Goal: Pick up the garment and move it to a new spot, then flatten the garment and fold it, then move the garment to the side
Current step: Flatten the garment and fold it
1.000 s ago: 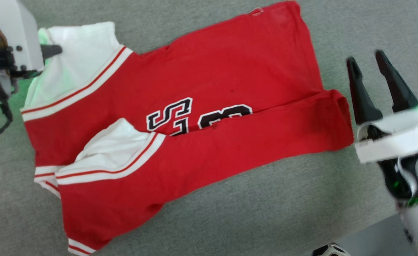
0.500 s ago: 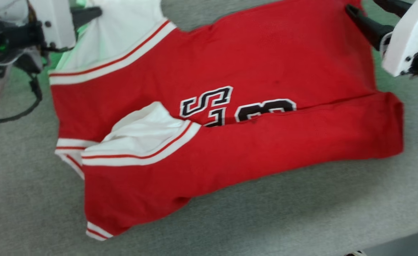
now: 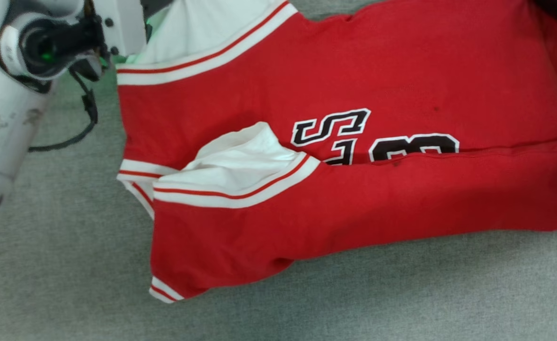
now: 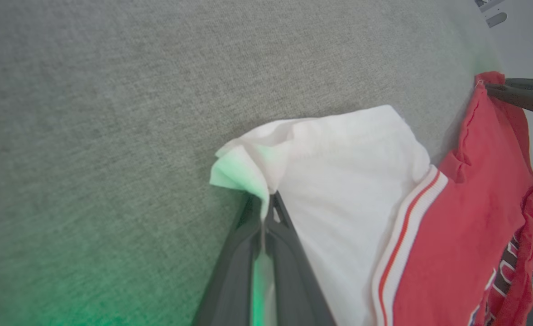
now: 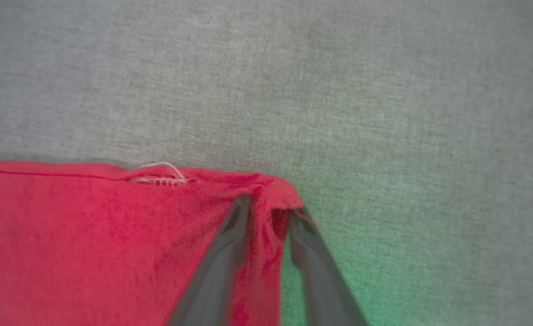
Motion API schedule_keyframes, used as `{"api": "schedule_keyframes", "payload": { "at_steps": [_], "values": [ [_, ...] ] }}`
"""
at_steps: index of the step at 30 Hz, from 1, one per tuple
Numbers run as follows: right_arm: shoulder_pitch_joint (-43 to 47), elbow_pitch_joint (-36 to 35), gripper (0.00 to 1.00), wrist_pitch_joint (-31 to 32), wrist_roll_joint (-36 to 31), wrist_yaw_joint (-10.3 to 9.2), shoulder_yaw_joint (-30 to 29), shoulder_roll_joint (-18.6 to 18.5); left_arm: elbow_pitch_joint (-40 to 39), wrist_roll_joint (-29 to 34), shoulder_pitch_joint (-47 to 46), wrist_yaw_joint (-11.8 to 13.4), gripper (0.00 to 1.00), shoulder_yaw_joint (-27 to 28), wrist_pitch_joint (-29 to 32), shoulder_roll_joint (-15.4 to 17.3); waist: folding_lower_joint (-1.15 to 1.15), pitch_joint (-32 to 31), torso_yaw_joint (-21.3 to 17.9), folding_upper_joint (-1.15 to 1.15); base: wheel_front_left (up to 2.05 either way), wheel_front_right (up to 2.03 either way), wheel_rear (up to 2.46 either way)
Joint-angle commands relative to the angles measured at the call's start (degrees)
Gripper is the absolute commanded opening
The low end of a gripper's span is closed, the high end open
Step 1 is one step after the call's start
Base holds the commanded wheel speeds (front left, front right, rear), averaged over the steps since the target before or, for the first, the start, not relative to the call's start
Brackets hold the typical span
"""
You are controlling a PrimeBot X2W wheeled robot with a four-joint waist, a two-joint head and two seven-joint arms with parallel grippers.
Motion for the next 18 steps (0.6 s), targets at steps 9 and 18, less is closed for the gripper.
{"api": "schedule_keyframes", "payload": {
  "at_steps": [9,18],
  "values": [
    [3.59,-2.67,0.0,-7.1,3.88,-0.08,2.6,-4.8,-0.59,0.77,5.28,-4.12,0.0,-0.12,-10.19,-2.51,0.0,-7.93,4.56,0.0,0.0,0.0,0.0],
    [14.48,-14.95,0.0,-11.02,6.1,-0.08,4.67,-15.22,-15.16,-0.28,16.8,-5.03,0.0,-0.09,-17.33,3.83,0.0,-13.19,7.11,0.0,0.0,0.0,0.0]
  ]
}}
